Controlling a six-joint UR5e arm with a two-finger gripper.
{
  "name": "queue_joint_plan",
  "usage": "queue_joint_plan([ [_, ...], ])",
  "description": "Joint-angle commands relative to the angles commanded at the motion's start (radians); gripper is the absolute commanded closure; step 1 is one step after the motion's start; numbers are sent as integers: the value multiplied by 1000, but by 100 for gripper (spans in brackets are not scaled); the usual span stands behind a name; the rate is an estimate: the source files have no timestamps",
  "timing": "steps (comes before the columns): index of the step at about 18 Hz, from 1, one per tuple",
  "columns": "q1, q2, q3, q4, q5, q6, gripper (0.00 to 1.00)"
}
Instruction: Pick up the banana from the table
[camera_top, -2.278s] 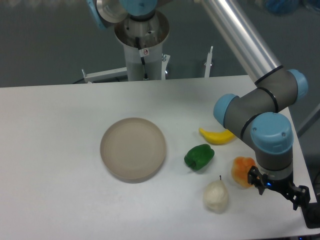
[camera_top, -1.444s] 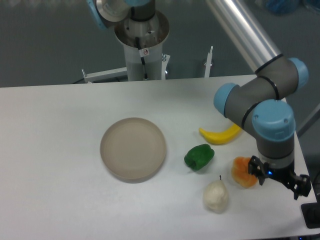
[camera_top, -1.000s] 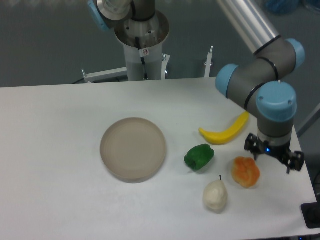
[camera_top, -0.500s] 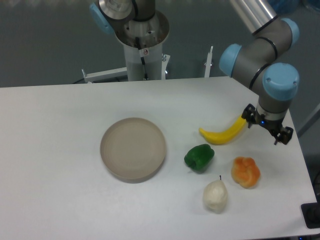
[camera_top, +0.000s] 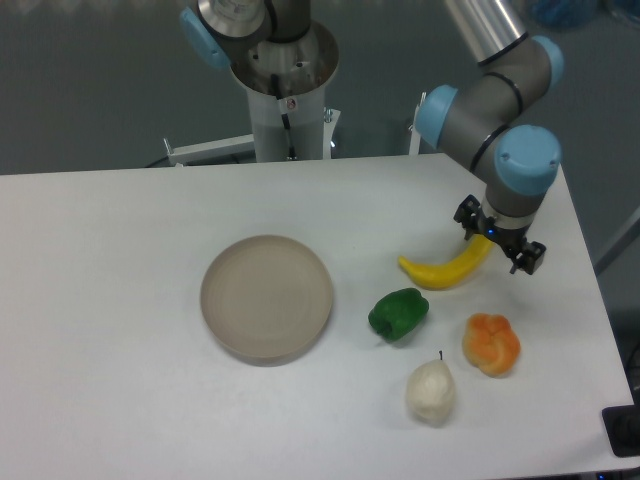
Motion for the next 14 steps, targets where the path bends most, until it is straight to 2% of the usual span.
queue_joint_plan([
  [3,-2,-5,-37,52,-17,-17,0],
  [9,-3,-15,-57,71,-17,-47,1],
  [11,-3,-18,-55,71,-17,-51,17],
  [14,0,-17,-48,69,-15,-48,49],
])
